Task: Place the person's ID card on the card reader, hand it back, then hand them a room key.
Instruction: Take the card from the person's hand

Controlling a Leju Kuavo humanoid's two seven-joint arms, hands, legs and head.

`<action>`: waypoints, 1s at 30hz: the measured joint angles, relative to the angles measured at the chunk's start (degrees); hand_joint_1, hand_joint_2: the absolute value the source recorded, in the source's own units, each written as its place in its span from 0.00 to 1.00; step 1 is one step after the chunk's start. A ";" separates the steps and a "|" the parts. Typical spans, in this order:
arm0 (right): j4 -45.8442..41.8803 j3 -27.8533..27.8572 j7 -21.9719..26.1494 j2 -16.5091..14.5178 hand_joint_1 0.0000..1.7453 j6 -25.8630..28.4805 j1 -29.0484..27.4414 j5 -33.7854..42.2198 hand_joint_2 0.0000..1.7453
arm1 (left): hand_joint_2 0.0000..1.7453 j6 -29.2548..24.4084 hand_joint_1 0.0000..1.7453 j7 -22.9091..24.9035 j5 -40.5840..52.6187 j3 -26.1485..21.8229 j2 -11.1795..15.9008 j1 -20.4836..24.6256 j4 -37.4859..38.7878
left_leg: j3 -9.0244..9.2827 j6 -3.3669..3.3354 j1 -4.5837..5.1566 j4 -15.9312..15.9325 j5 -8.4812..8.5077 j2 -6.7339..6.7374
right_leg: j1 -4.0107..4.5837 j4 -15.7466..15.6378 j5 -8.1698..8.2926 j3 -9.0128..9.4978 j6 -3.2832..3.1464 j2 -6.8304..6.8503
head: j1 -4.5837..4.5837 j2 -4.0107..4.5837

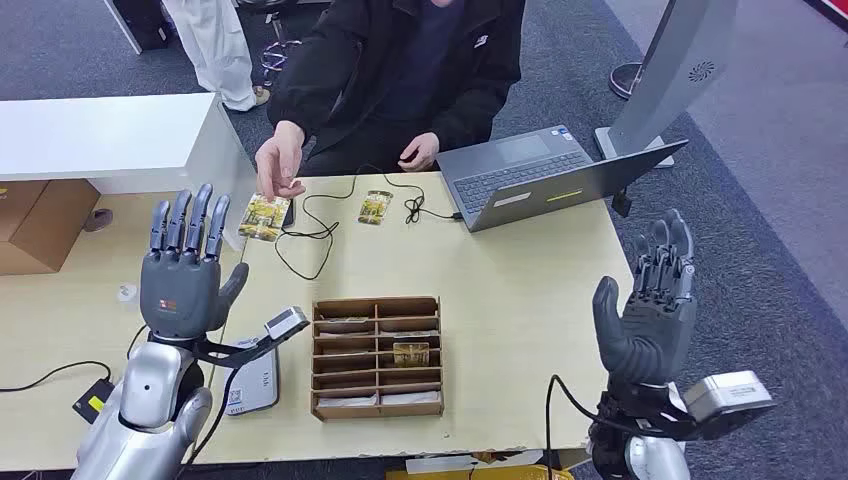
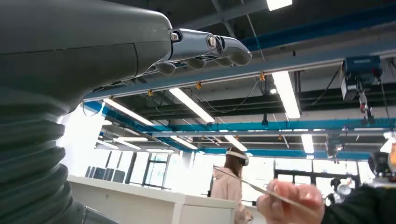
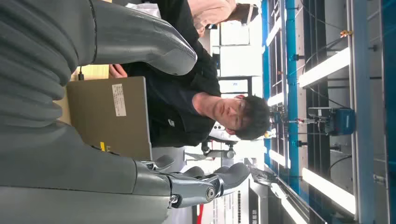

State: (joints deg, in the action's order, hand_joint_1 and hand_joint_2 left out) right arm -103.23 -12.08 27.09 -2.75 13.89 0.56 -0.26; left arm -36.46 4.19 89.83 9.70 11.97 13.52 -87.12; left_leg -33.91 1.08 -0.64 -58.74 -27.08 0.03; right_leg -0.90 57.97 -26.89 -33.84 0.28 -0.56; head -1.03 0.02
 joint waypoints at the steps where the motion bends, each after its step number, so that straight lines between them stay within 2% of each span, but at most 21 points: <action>1: 0.10 -0.06 0.00 -0.04 0.00 -0.03 0.10 0.07 1.00 | 1.00 0.20 0.00 0.03 0.00 0.00 0.34 0.41 0.71 | 0.00 0.00 0.00 0.00 0.00 0.00 | 0.00 0.00 0.00 0.00 0.00 -0.01 | 0.00 0.00; 7: 0.86 -0.51 -0.05 -0.26 0.00 -0.14 0.68 0.26 1.00 | 1.00 1.09 0.00 0.39 0.12 0.09 2.31 3.31 5.52 | 0.01 0.00 0.00 0.00 0.00 0.01 | 0.00 0.00 0.01 -0.01 -0.01 -0.02 | -0.01 0.00; 13: 1.27 -0.82 -0.05 -0.26 0.00 -0.12 1.16 0.26 1.00 | 1.00 1.13 0.00 3.78 0.15 2.19 3.72 4.90 8.36 | 0.00 0.00 0.00 0.00 0.00 0.01 | 0.00 -0.01 0.01 -0.02 -0.01 -0.03 | -0.01 0.00; 17: 1.29 -0.84 -0.05 -0.26 0.00 -0.08 1.22 0.26 1.00 | 1.00 1.12 0.00 6.04 0.17 4.53 4.70 5.57 9.38 | 0.00 0.00 0.00 0.00 0.00 0.01 | 0.00 -0.01 0.01 -0.04 -0.01 -0.03 | -0.01 0.00; 21: 1.29 -0.84 -0.05 -0.26 0.00 -0.08 1.25 0.26 1.00 | 1.00 1.16 0.07 7.94 0.20 7.93 5.82 6.18 9.95 | 0.00 0.00 0.00 0.00 0.00 0.01 | 0.00 0.00 0.01 -0.03 -0.01 -0.03 | 0.00 0.00; 25: 1.29 -0.84 -0.03 -0.26 0.00 -0.05 1.25 0.28 1.00 | 1.00 1.24 0.01 9.96 0.20 11.04 6.98 6.79 10.09 | 0.00 0.00 0.00 0.00 0.00 0.01 | 0.00 0.00 0.01 -0.03 -0.01 -0.03 | -0.02 0.00; 30: 1.29 -0.84 0.07 -0.26 0.00 -0.05 1.20 0.31 1.00 | 1.00 1.78 0.00 12.69 0.21 15.48 8.46 7.87 10.08 | 0.00 0.00 0.00 0.00 0.00 0.01 | 0.00 0.00 0.01 -0.03 -0.01 -0.03 | -0.01 0.00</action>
State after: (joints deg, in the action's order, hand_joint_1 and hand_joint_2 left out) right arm -101.94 -12.92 27.16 -3.02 13.84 1.76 0.05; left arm -34.67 16.88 90.04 25.18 20.42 21.39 -77.03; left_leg -33.90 1.08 -0.64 -58.74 -27.09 0.04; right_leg -0.90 57.96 -26.88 -33.87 0.26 -0.60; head -1.03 0.02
